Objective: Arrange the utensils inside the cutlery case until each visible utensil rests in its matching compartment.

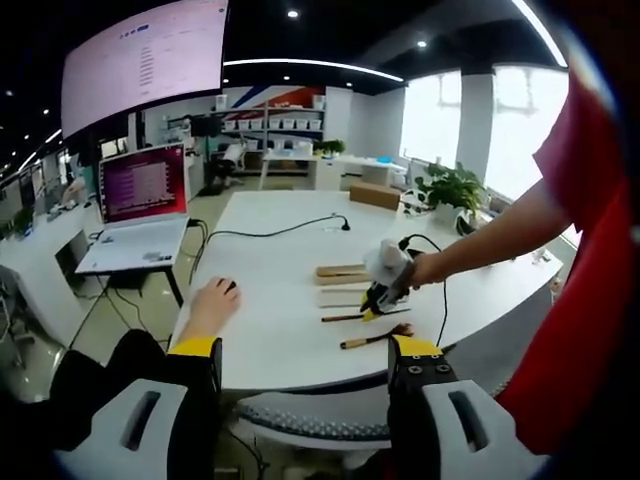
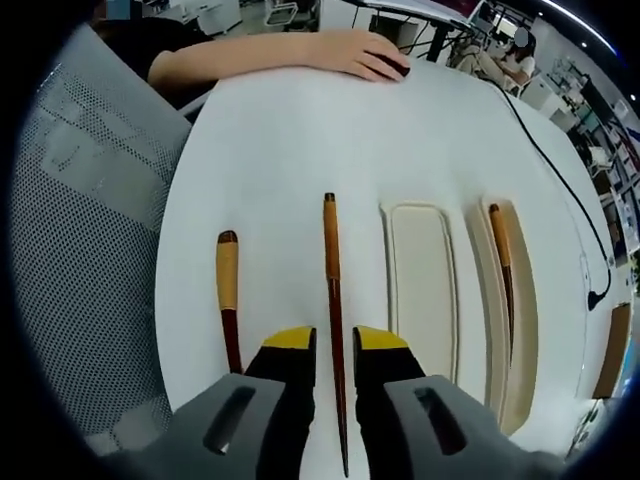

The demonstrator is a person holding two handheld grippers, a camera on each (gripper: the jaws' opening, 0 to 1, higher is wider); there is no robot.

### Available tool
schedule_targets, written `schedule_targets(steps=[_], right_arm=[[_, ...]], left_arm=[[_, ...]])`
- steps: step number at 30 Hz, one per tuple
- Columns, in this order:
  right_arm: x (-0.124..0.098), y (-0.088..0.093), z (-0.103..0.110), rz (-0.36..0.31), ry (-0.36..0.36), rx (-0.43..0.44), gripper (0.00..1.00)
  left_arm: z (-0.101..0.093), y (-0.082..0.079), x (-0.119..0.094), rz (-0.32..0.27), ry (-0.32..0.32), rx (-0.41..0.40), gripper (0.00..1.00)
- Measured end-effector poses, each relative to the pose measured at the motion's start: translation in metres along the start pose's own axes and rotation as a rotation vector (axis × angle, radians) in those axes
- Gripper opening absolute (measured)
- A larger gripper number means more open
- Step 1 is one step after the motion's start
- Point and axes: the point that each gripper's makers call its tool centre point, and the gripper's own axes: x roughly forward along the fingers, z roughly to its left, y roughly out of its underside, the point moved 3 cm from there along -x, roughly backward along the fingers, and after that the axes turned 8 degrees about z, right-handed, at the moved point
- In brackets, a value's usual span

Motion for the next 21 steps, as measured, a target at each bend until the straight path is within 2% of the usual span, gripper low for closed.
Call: schedule_targets(steps=[5, 7, 11, 15, 17, 21], right_arm=[[0.0038, -0.0011, 0.0011, 0.007, -0.014, -0.016, 0.09], [0.0062, -0.0017, 0.0030, 0.020, -0.048, -0.009, 0.06], [0.0098, -0.0033, 0.0019, 0.102, -0.068, 0.038, 0.05], [0.0105, -0.0076, 0.0073, 0.172, -0.057, -0.078, 0.05], [0.0105, -0.0085, 0.0090, 0.176, -0.062, -0.097, 0.05], [0.0101, -0.0085, 0.0079, 0.171, -0.069, -0.072, 0.01]], left_arm=[[0.0011, 0.0023, -0.0008, 0.004, -0.003, -0.004, 0.69], [0.0015, 0.0025, -0.0007, 0.003, -0.004, -0.006, 0.69], [0.0003, 0.0003, -0.0003, -0.001, 0.001, 0.002, 0.69], [-0.0022, 0.0007, 0.0012, 0.002, 0.010, 0.006, 0.69], [-0.0037, 0.0014, 0.0018, 0.003, 0.012, 0.010, 0.69], [-0.0055, 0.0034, 0.0027, 0.007, 0.019, 0.005, 0.69]])
